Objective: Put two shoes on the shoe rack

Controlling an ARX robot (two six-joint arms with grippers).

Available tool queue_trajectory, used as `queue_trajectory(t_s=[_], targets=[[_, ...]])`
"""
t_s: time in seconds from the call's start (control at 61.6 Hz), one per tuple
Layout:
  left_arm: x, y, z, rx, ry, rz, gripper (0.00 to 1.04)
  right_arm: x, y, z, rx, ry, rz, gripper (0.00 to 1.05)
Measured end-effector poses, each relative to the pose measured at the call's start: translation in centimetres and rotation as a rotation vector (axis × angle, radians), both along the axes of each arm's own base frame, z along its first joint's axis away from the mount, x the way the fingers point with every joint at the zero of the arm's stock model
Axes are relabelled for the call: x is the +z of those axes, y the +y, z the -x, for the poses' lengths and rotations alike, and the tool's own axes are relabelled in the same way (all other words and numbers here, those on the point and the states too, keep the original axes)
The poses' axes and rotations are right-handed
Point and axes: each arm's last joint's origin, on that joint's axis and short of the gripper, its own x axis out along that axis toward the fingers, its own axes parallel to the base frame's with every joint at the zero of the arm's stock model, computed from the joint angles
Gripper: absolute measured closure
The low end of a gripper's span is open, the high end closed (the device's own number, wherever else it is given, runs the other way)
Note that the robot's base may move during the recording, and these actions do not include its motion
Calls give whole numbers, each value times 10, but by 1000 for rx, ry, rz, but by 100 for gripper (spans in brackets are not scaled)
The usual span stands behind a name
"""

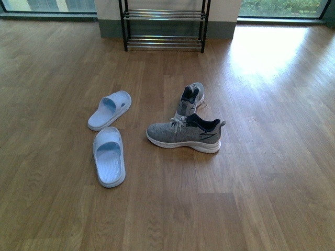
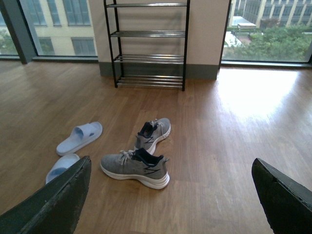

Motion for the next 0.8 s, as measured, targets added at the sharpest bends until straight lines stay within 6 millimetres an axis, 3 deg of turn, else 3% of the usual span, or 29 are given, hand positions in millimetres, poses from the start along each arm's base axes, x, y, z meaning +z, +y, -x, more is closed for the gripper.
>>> queue_trajectory(t_s=[0.795], targets=[[0,0,0,0,0,0,9,0,0,0,0,0,0,9]])
